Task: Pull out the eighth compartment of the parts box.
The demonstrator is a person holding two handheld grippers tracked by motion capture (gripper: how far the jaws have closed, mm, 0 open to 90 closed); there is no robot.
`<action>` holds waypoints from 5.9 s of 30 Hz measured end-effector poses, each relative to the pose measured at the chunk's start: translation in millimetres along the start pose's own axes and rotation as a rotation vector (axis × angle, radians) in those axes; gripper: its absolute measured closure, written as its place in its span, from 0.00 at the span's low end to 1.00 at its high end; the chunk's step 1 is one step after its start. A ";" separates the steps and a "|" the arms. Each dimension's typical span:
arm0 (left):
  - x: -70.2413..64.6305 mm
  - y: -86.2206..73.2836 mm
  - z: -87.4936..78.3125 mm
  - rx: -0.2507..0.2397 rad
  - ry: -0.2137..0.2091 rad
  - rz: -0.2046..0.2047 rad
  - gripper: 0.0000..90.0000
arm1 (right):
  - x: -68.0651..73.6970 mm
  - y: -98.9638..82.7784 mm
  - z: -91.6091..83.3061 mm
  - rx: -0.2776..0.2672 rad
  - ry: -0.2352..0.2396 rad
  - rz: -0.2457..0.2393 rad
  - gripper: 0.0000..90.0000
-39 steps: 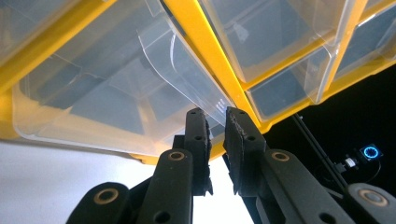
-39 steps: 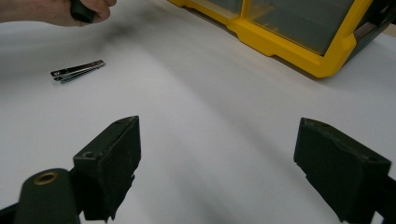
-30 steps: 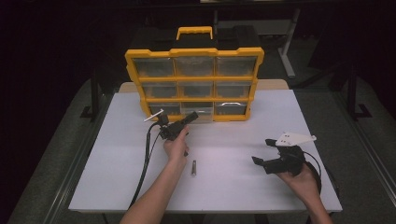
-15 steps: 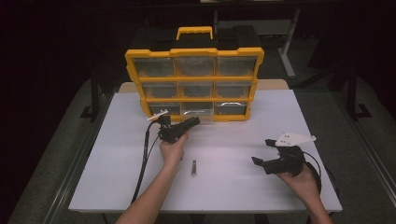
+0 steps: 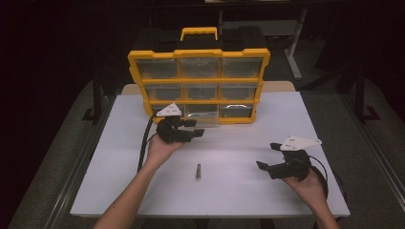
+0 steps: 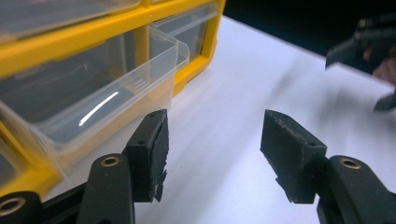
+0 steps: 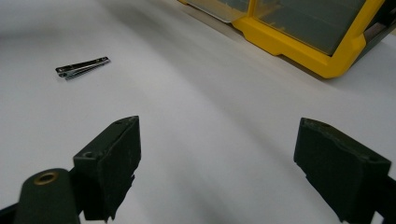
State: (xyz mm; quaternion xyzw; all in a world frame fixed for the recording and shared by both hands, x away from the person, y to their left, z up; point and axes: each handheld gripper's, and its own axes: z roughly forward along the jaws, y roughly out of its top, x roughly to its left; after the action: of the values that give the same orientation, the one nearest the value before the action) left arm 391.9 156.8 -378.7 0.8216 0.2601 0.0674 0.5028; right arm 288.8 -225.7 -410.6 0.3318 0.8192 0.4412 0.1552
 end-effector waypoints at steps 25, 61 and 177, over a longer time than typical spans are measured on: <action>23.4 61.4 6.3 0.251 -0.049 0.284 0.52 | -4.8 -2.0 -1.5 -0.008 0.006 0.007 0.15; 51.4 55.2 43.1 0.352 -0.076 0.282 0.62 | -4.6 -3.3 -0.6 -0.001 0.020 0.008 0.16; 15.3 20.7 -57.0 0.132 -0.126 0.160 0.41 | -4.8 -7.1 10.5 0.040 0.031 0.037 0.16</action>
State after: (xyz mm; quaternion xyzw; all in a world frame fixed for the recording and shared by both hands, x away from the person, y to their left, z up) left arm 391.1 202.0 -335.6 0.8736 0.1652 0.0383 0.4562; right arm 295.2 -225.2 -422.6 0.3431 0.8241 0.4325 0.1274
